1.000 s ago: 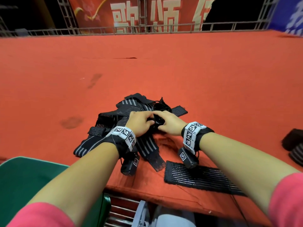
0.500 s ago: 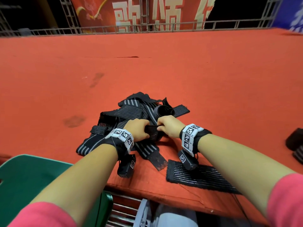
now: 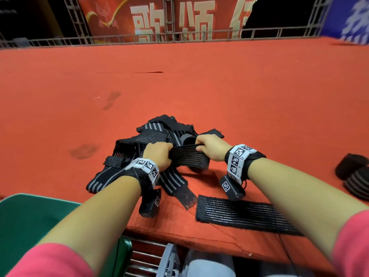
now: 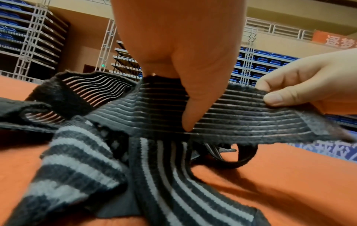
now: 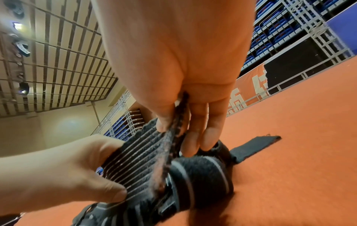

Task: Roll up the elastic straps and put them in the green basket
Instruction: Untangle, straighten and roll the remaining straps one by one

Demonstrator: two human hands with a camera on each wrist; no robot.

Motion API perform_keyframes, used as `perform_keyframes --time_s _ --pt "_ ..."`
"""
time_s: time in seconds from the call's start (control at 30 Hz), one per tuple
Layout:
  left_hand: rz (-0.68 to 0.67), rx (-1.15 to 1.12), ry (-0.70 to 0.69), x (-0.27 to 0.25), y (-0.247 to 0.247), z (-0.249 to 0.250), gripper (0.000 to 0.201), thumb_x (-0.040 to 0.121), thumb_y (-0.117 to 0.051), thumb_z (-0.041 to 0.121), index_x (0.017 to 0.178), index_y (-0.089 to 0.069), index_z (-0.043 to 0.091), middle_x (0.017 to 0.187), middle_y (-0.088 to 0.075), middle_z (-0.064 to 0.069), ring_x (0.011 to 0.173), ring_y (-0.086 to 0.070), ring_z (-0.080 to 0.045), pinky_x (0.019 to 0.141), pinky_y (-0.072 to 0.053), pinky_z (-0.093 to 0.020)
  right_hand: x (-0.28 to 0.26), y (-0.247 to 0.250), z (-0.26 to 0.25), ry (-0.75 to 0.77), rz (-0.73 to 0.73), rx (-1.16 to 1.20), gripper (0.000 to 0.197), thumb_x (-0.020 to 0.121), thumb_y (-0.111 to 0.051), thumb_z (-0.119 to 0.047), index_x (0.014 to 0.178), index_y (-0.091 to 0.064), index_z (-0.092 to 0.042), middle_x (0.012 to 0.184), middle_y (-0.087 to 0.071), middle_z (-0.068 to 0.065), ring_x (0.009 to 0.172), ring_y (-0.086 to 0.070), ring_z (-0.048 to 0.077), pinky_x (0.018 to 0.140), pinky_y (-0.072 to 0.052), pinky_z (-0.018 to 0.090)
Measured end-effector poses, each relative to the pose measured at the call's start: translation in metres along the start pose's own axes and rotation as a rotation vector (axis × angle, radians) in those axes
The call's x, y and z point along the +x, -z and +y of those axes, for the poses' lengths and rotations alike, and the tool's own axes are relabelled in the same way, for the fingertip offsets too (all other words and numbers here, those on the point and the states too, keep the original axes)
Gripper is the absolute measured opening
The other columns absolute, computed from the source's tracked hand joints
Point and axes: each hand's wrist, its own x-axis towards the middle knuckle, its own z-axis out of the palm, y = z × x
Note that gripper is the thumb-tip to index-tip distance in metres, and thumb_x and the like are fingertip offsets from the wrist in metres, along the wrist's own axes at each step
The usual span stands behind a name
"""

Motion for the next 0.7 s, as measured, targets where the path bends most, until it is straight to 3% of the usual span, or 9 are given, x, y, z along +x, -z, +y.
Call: perform_keyframes --time_s 0.1,0.2,0.37,0.47,0.57,0.7 --pt "-0.018 0.064 0.054 -0.002 0.005 -0.006 0.009 0.08 -0.06 0.021 0.081 -0.052 0.025 0.086 -0.066 0.003 0.095 -0.063 -0.025 0.087 -0.039 -0.036 -0.003 0.009 0.005 -0.025 0.031 -0.011 0.005 0.098 -0.057 -0.023 0.099 -0.059 -0.019 0.1 -0.063 0.003 0.097 -0.057 0.024 0.08 -0.044 0.035" --pt "-0.027 0.107 0.115 -0.005 0.009 -0.007 0.014 0.08 -0.056 0.016 0.074 -0.047 0.024 0.075 -0.057 0.006 0.093 -0.062 -0.024 0.089 -0.035 -0.039 -0.006 0.014 0.006 -0.055 0.067 -0.02 0.002 0.098 -0.056 -0.025 0.097 -0.058 -0.025 0.094 -0.061 -0.001 0.096 -0.057 0.026 0.084 -0.047 0.038" --pt "-0.06 0.092 0.178 -0.006 0.018 -0.006 0.022 0.08 -0.055 0.008 0.071 -0.041 0.024 0.078 -0.057 0.006 0.096 -0.058 -0.025 0.09 -0.034 -0.042 -0.015 0.025 0.011 -0.106 0.11 -0.015 0.005 0.097 -0.056 -0.027 0.092 -0.057 -0.027 0.095 -0.062 0.0 0.095 -0.059 0.028 0.083 -0.049 0.039" --pt "-0.044 0.106 0.182 -0.003 0.021 -0.004 0.02 0.08 -0.055 0.01 0.072 -0.045 0.024 0.082 -0.061 0.005 0.098 -0.057 -0.025 0.09 -0.034 -0.042 -0.021 0.033 0.019 -0.143 0.162 -0.013 0.008 0.097 -0.056 -0.027 0.099 -0.061 -0.022 0.102 -0.066 0.004 0.097 -0.059 0.029 0.085 -0.049 0.04" --pt "0.001 0.119 0.137 0.002 0.024 0.002 0.018 0.081 -0.054 0.011 0.072 -0.046 0.024 0.074 -0.057 0.006 0.095 -0.058 -0.025 0.087 -0.03 -0.041 -0.026 0.038 0.028 -0.194 0.191 -0.028 0.01 0.098 -0.054 -0.027 0.102 -0.061 -0.02 0.105 -0.066 0.005 0.097 -0.059 0.03 0.082 -0.048 0.039" --pt "0.039 0.156 0.048 0.007 0.029 0.018 0.015 0.082 -0.055 0.012 0.076 -0.048 0.024 0.072 -0.056 0.006 0.089 -0.06 -0.024 0.087 -0.029 -0.04 -0.031 0.036 0.03 -0.212 0.101 -0.059 0.006 0.096 -0.053 -0.022 0.1 -0.057 -0.023 0.107 -0.065 0.008 0.101 -0.06 0.031 0.084 -0.048 0.039"
